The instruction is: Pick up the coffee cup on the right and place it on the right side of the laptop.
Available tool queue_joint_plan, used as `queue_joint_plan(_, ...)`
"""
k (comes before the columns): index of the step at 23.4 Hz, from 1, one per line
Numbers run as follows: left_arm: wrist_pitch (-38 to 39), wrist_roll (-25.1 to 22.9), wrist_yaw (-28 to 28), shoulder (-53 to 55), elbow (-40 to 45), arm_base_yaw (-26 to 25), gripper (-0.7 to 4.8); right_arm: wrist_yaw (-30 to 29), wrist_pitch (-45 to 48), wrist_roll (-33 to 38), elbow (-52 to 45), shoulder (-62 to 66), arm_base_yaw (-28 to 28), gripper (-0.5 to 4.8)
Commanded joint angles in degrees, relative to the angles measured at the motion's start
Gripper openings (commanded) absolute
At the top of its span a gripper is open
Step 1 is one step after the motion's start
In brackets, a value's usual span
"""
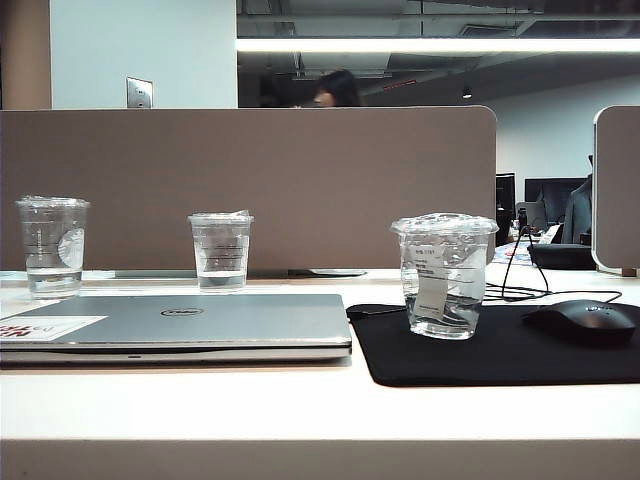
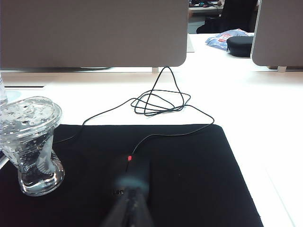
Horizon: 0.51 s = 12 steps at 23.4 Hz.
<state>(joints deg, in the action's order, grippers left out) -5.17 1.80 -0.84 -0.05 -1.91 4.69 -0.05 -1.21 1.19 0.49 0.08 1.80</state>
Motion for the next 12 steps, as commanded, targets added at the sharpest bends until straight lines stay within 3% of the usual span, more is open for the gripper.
queue_joint_plan(1,0.44,0.42,-0.22,0.22,1.53,-0.11,-0.05,0.13,0.87,-0.13,0.15,-0.11,-0.04,-0.05)
queue_joint_plan(12,4.92,0.15,0.04,0.22,1.55,0.02,-0.05,0.13,0.87,-0.13,0.15,-0.11,-0.04,-0.05)
